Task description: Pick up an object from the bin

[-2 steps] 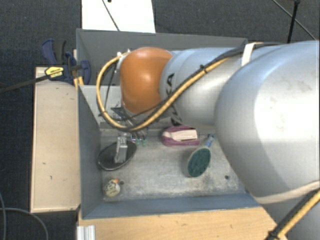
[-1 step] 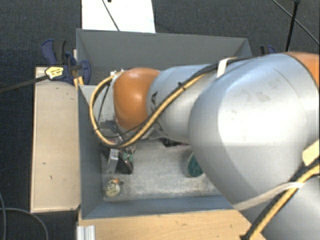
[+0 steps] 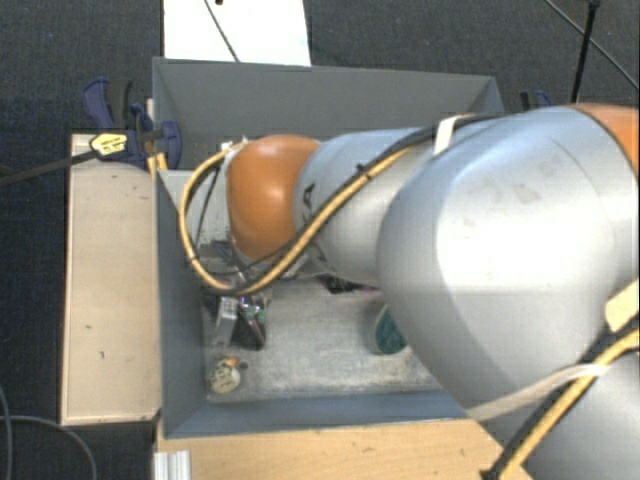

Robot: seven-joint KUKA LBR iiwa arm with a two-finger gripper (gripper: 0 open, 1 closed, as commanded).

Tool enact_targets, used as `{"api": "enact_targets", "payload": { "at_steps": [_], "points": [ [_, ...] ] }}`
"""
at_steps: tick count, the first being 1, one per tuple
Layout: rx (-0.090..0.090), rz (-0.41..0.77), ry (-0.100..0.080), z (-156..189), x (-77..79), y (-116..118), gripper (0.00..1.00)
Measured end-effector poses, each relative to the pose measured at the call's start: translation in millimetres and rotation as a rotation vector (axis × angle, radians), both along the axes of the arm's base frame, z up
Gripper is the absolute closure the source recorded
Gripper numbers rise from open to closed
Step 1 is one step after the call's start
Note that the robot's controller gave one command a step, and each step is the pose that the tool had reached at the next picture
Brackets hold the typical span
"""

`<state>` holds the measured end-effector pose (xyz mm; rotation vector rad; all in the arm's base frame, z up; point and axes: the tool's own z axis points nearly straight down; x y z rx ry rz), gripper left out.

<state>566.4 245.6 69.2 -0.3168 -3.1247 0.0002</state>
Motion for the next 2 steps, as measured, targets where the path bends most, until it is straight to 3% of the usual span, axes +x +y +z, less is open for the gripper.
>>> {"api": "enact_targets", "payload": {
  "at_steps": [1, 2],
  "points": [
    [0.0, 0.0, 0.001, -0.3, -0.3, 0.1, 1.0],
    [0.003, 0.001, -0.006, 41.6, 0.9, 0.4, 1.0]
  ]
}}
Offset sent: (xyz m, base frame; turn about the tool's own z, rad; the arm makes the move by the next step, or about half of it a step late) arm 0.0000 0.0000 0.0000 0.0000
